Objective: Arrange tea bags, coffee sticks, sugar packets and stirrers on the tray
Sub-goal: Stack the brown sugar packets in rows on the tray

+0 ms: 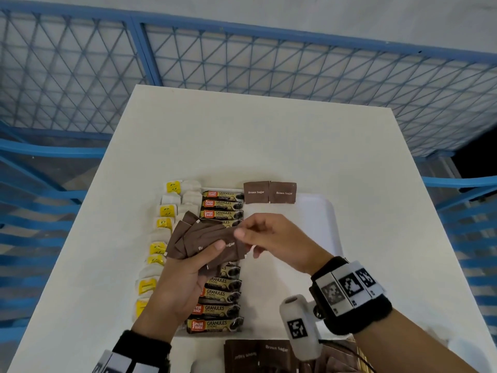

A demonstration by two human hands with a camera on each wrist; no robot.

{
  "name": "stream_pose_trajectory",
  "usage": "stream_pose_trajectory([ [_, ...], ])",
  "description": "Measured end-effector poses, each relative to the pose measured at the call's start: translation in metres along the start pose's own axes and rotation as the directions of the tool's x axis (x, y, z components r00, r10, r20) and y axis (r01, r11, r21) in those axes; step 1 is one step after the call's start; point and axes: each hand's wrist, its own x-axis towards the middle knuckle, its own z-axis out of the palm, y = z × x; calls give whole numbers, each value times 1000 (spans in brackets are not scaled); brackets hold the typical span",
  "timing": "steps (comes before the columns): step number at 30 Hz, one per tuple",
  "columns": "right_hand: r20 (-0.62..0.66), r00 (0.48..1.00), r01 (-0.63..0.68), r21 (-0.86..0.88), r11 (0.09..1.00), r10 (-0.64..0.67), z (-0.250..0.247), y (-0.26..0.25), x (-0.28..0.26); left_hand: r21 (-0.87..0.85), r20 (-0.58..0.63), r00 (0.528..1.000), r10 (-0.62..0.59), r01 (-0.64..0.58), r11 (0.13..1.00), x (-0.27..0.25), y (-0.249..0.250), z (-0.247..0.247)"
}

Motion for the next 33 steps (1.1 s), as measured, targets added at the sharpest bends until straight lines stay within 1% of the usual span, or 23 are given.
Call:
stream_pose_trajectory([
  [1,23,1000,5,36,999,-5,2,1,0,7,3,1000,6,-6,1000,0,0,1],
  [3,42,999,9,51,999,-12,4,4,2,18,-15,1000,19,-19,1000,0,0,0],
  [7,34,999,9,57,998,-10,2,8,7,-17,-79,997,13,-14,1000,2,-1,-3],
  [9,-16,1000,22,33,999,-22,-7,10,10,-51,-104,995,-3,-2,999,2,-2,-6],
  [11,-119,992,30,-34,999,-34,-21,14,15,-95,-139,990,-29,16,995,2,-2,-11],
  [14,-297,955,-3,-101,995,-27,-43,21,28,-162,-170,982,-77,49,986,-1,-1,-16],
  [16,-372,928,-18,-103,994,-22,-52,24,36,-192,-179,978,-103,68,979,-1,-2,-19],
  [21,-430,903,-69,-139,988,2,-66,31,57,-208,-177,973,-149,110,972,-2,-4,-19],
  [24,-445,896,-96,-203,975,-5,-67,35,68,-189,-159,978,-135,104,976,-3,-2,-18],
  [26,-457,889,-103,-254,962,-26,-65,36,75,-166,-163,977,-137,110,980,-3,-2,-17],
  [29,-507,859,-122,-334,935,-69,-62,38,81,-204,-169,977,-129,93,975,-2,-4,-17],
  [33,-540,833,-108,-373,921,-121,-57,39,83,-200,-166,978,-128,94,975,-2,-5,-17],
])
